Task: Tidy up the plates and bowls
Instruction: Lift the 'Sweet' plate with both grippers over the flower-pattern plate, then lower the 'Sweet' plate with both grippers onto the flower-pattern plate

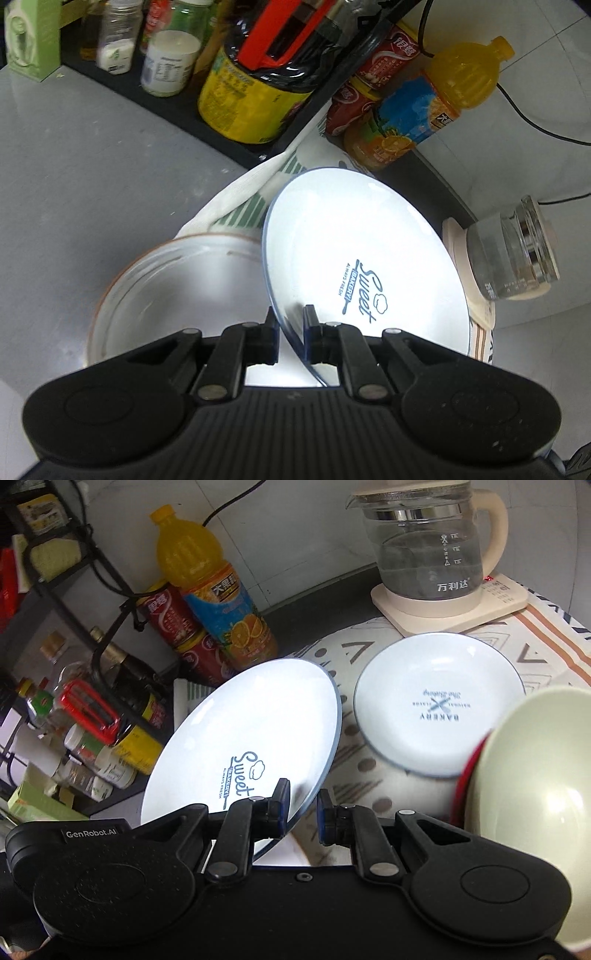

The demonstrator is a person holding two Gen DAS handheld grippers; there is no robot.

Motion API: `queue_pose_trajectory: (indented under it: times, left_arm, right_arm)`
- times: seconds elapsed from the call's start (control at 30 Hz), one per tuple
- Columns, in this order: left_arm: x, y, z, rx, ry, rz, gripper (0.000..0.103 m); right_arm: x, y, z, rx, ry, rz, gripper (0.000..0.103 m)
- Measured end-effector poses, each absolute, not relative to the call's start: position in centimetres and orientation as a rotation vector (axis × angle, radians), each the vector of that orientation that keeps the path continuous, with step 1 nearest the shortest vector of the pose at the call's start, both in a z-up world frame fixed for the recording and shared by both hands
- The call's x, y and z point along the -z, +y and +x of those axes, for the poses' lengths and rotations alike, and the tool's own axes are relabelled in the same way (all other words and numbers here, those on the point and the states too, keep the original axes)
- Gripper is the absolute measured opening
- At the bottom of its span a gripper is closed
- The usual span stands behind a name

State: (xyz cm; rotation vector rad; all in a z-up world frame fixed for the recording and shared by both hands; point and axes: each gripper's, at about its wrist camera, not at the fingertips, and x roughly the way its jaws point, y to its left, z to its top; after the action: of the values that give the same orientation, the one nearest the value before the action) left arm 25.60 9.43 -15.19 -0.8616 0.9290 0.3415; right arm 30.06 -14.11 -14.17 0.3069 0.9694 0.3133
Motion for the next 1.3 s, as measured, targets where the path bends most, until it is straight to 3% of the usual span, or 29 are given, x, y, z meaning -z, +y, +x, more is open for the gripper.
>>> queue_pose_trajectory:
  times: [0.53, 1.3]
  left_arm:
    - [15.6, 8.2, 19.6, -0.298, 0.956, -0.836, 0.010]
    - [18.3, 9.5, 16.7, -0.307, 1.037, -0.881, 0.013]
  right_arm:
    - [14.3, -15.0, 23.1, -0.279, 0.961, 0.296, 0.014]
    - [15.5, -13.2, 20.9, -0.280, 0.987, 0.230, 0.014]
